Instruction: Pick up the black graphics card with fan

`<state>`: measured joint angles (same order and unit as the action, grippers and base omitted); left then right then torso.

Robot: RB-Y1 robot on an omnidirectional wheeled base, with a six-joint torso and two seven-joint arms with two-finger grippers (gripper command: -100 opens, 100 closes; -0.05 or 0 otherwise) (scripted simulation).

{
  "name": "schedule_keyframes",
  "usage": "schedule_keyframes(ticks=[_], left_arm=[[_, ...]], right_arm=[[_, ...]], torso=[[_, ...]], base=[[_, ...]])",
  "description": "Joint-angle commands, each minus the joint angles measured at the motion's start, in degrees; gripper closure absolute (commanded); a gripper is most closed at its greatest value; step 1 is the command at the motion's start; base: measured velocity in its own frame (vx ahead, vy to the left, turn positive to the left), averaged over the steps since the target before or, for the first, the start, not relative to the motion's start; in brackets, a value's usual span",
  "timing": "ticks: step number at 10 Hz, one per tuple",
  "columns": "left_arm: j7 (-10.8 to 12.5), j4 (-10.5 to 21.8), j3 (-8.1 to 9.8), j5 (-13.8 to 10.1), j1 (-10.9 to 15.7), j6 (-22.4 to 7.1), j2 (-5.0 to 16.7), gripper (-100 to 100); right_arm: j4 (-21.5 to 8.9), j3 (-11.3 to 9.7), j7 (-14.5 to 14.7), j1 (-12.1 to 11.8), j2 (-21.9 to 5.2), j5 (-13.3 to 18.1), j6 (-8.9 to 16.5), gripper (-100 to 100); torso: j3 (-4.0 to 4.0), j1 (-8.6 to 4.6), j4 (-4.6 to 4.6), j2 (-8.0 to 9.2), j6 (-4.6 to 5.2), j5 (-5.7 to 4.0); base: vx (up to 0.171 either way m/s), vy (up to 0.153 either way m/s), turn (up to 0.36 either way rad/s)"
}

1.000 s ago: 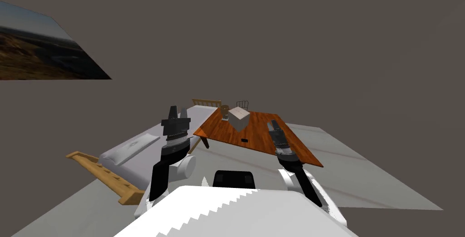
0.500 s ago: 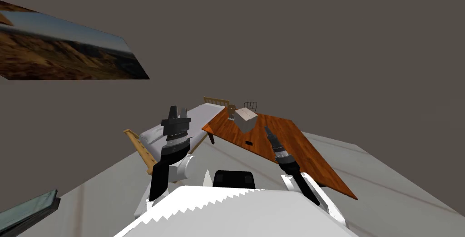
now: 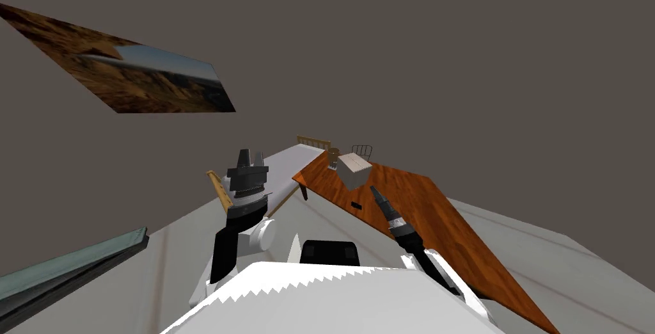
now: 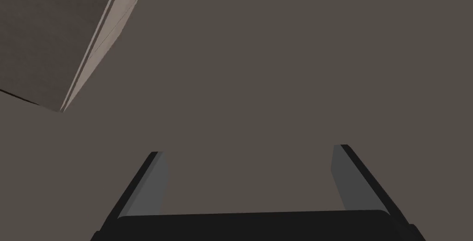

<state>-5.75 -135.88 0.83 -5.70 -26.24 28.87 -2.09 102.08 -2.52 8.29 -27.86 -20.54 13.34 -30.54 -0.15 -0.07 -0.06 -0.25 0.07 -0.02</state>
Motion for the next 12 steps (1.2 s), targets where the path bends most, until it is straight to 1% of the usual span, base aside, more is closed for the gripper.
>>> schedule_keyframes(ticks=[1, 2, 3, 4, 5, 6, 7, 8, 9, 10, 11, 12], left_arm=[[0.00, 0.00, 0.00, 0.00, 0.00, 0.00, 0.00, 0], [0.00, 0.00, -0.01, 0.00, 0.01, 0.00, 0.00, 0], [0.00, 0.00, 0.00, 0.00, 0.00, 0.00, 0.00, 0], [0.00, 0.00, 0.00, 0.00, 0.00, 0.00, 0.00, 0], [0.00, 0.00, -0.01, 0.00, 0.01, 0.00, 0.00, 0], [0.00, 0.00, 0.00, 0.00, 0.00, 0.00, 0.00, 0], [0.00, 0.00, -0.01, 0.00, 0.01, 0.00, 0.00, 0], [0.00, 0.00, 0.00, 0.00, 0.00, 0.00, 0.00, 0], [0.00, 0.00, 0.00, 0.00, -0.01, 0.00, 0.00, 0], [0.00, 0.00, -0.01, 0.00, 0.01, 0.00, 0.00, 0], [0.00, 0.00, 0.00, 0.00, 0.00, 0.00, 0.00, 0], [0.00, 0.00, 0.00, 0.00, 0.00, 0.00, 0.00, 0]], right_arm=[[-2.86, -0.36, 1.43, -0.39, -1.26, 2.21, 0.29, -100], [-4.42, -0.36, 1.43, -0.39, -1.26, 2.21, 0.29, -100], [-4.62, -0.36, 1.43, -0.39, -1.26, 2.21, 0.29, -100], [-7.17, -0.74, 2.58, -0.47, -2.35, 4.21, 0.76, -100], [-8.34, -0.74, 2.58, -0.47, -2.35, 4.21, 0.76, -100], [-10.28, -1.19, 3.72, -0.56, -3.37, 6.24, 1.21, -100], [-11.21, -1.19, 3.72, -0.56, -3.37, 6.24, 1.21, -100], [-12.12, -1.19, 3.72, -0.56, -3.37, 6.24, 1.21, -100], [-14.27, -1.71, 4.86, -0.65, -4.31, 8.30, 1.64, -100], [-15.95, -1.71, 4.86, -0.65, -4.31, 8.30, 1.64, -100], [-17.76, -2.28, 5.98, -0.75, -5.17, 10.39, 2.06, -100], [-19.80, -2.28, 5.98, -0.75, -5.17, 10.39, 2.06, -100]], torso=[[0.00, 0.00, 0.00, 0.00, 0.00, 0.00], [0.00, -0.01, 0.00, -0.01, -0.06, 0.00], [0.00, -0.02, 0.00, 0.01, -0.01, -0.01], [0.01, 0.02, 0.01, 0.02, 0.00, 0.01], [0.00, 0.04, 0.01, 0.00, -0.06, 0.01], [-0.01, 0.03, 0.00, -0.01, -0.01, 0.01], [-0.02, 0.02, 0.00, -0.04, -0.06, 0.01], [-0.03, 0.01, -0.01, -0.05, -0.01, 0.00], [-0.01, 0.05, 0.00, -0.01, 0.03, 0.01], [-0.02, 0.07, 0.00, -0.04, -0.05, 0.02], [-0.03, 0.04, -0.01, -0.05, 0.00, 0.01], [-0.05, 0.03, -0.01, -0.09, -0.04, 0.01]], base=[[0.013, -0.022, 0.285], [0.009, -0.030, 0.202], [0.002, -0.016, -0.002], [0.009, -0.009, 0.307], [0.010, -0.017, 0.223], [0.022, -0.015, 0.382], [0.019, -0.023, 0.224], [0.008, -0.011, -0.004], [0.017, -0.001, 0.333], [0.019, -0.015, 0.225], [0.030, -0.014, 0.350], [0.027, -0.021, 0.219]])
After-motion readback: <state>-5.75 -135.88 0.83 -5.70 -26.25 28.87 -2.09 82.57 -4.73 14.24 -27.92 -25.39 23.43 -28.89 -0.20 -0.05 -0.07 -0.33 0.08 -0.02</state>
